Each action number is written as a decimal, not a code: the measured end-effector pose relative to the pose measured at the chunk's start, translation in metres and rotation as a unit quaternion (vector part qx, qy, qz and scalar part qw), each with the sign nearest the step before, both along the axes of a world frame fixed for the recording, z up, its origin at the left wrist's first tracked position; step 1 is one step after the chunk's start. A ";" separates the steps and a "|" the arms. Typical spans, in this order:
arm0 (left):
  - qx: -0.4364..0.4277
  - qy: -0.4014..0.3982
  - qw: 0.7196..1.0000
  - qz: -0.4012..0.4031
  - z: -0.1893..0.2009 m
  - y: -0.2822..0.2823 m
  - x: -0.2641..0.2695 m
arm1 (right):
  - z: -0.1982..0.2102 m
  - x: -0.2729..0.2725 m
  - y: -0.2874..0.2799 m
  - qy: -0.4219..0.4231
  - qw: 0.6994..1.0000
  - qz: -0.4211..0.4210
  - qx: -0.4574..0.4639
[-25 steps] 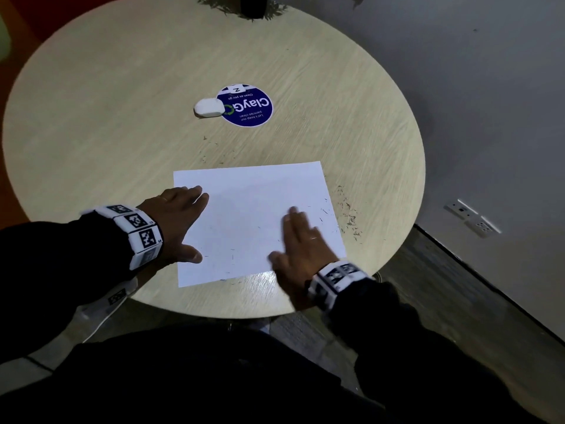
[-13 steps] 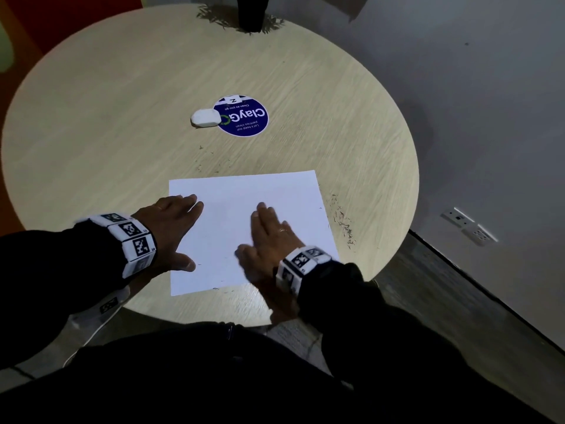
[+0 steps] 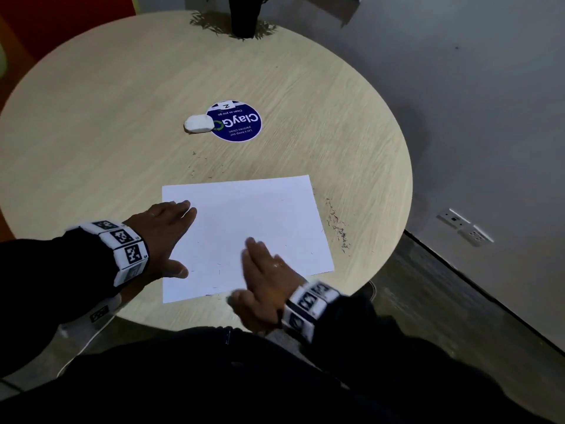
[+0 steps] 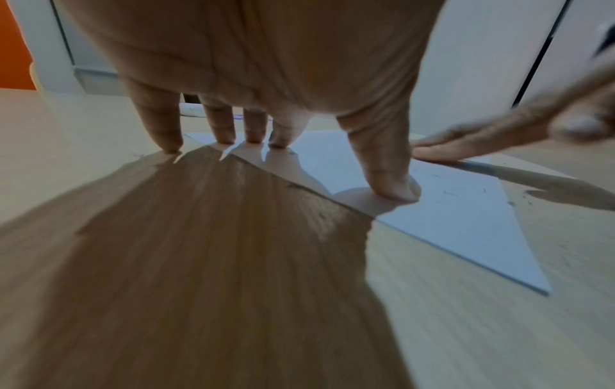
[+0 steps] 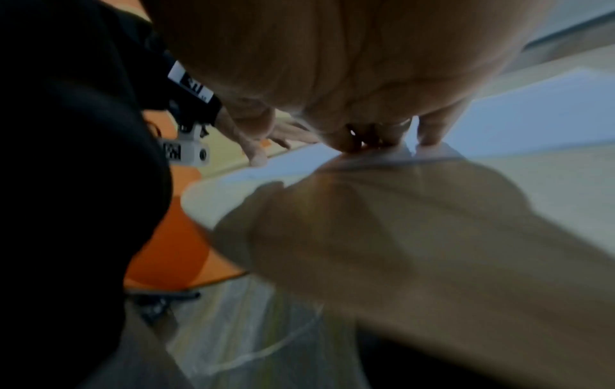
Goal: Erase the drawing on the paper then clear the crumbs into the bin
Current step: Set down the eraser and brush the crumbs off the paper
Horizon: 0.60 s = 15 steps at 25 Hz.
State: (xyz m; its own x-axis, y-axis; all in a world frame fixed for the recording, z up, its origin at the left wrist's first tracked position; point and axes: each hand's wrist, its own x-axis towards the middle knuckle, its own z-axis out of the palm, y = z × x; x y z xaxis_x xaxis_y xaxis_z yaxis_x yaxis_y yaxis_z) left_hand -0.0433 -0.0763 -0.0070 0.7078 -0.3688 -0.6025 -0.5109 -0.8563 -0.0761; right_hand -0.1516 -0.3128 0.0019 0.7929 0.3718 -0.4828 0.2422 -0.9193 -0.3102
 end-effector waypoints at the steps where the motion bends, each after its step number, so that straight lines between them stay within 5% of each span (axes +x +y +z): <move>1: -0.004 0.000 1.000 0.001 0.000 0.001 -0.001 | 0.002 -0.013 -0.019 0.007 1.000 -0.011 -0.013; 6: -0.009 -0.004 1.000 0.000 0.000 0.001 -0.002 | 0.012 -0.011 -0.101 0.026 0.980 -0.165 -0.106; 12: -0.010 -0.013 1.000 -0.001 -0.001 0.000 -0.003 | 0.010 -0.021 -0.006 0.033 0.999 0.021 0.007; 15: -0.007 -0.009 1.000 0.004 0.001 -0.001 -0.003 | 0.001 -0.012 -0.031 0.006 0.999 -0.032 -0.026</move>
State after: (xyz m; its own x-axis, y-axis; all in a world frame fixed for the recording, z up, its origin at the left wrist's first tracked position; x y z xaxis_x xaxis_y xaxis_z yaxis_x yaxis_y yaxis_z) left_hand -0.0463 -0.0771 -0.0057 0.7219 -0.3716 -0.5838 -0.5027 -0.8613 -0.0733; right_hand -0.1639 -0.3441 0.0030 0.8080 0.2951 -0.5099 0.1793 -0.9476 -0.2643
